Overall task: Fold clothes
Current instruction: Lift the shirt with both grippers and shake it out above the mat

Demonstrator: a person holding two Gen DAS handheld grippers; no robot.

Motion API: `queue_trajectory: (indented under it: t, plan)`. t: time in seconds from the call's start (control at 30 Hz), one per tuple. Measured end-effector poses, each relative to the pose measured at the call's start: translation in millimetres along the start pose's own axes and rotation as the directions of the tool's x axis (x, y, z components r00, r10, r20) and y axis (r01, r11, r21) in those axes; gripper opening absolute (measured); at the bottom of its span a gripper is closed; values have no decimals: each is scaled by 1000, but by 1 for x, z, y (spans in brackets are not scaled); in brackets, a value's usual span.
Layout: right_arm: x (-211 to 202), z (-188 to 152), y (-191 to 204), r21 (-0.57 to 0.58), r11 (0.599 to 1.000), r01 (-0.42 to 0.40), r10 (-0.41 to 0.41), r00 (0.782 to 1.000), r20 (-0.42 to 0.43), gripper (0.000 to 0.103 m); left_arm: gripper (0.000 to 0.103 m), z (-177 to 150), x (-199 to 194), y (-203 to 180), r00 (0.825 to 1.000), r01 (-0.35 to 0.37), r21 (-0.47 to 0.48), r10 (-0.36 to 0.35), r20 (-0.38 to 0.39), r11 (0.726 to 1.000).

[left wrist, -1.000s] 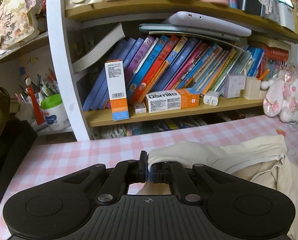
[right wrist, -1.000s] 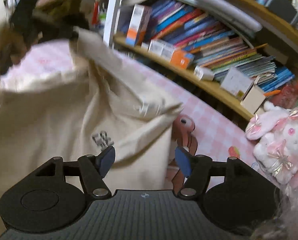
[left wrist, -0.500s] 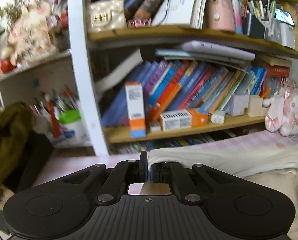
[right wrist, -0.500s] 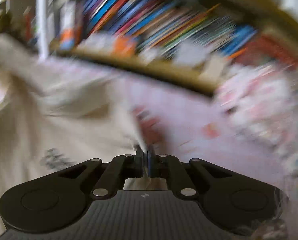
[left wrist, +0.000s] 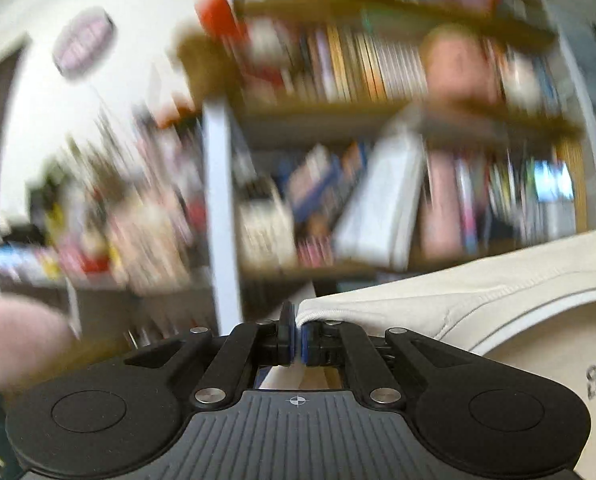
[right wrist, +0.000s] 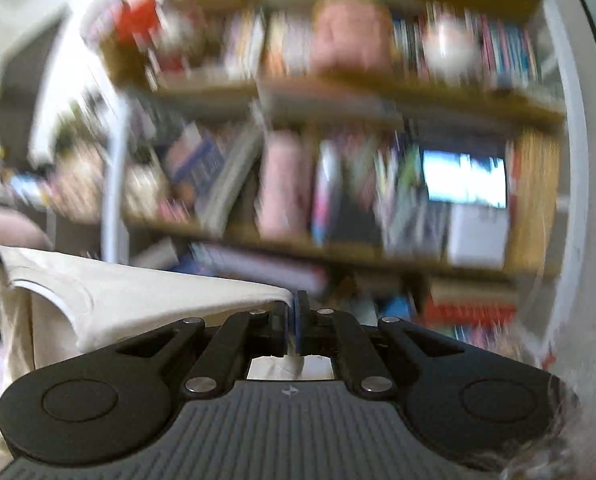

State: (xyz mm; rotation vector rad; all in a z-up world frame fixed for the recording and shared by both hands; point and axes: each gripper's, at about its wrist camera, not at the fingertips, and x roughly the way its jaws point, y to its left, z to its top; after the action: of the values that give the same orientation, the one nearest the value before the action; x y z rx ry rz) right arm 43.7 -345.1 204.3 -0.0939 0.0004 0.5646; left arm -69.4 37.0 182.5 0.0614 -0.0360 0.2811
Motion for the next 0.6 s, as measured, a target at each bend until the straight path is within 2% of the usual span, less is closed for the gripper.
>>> queue_trajectory:
  t: [0.07, 0.17, 0.23, 0.33, 0.43, 0.47, 0.5, 0.6]
  plan:
    - [-28, 24, 0, -6, 998, -59, 59, 992, 109, 3, 4, 28, -28, 6, 993, -44, -20, 46, 111, 999]
    - [-66, 57, -3, -22, 988, -150, 151, 953, 261, 3, 4, 66, -73, 11, 958, -92, -65, 107, 266, 994]
    - [-99, 74, -6, -49, 975, -218, 221, 905, 364, 3, 4, 81, -95, 13, 935, -94, -97, 121, 333, 991]
    - [-146, 95, -9, -101, 946, -308, 316, 810, 494, 3, 4, 103, -128, 16, 891, -92, -143, 146, 430, 985]
    - [-182, 108, -12, -157, 921, -355, 378, 727, 574, 3, 4, 124, -160, 19, 836, -85, -189, 173, 520, 978]
    - [-192, 112, -12, -174, 916, -363, 392, 706, 590, 3, 4, 132, -171, 20, 817, -81, -204, 182, 548, 976]
    - [-201, 114, -11, -192, 910, -367, 404, 686, 605, 3, 4, 136, -176, 19, 806, -77, -209, 185, 562, 975]
    - [-220, 121, -10, -228, 907, -354, 413, 641, 647, 3, 4, 117, -137, 20, 876, -70, -205, 158, 456, 976]
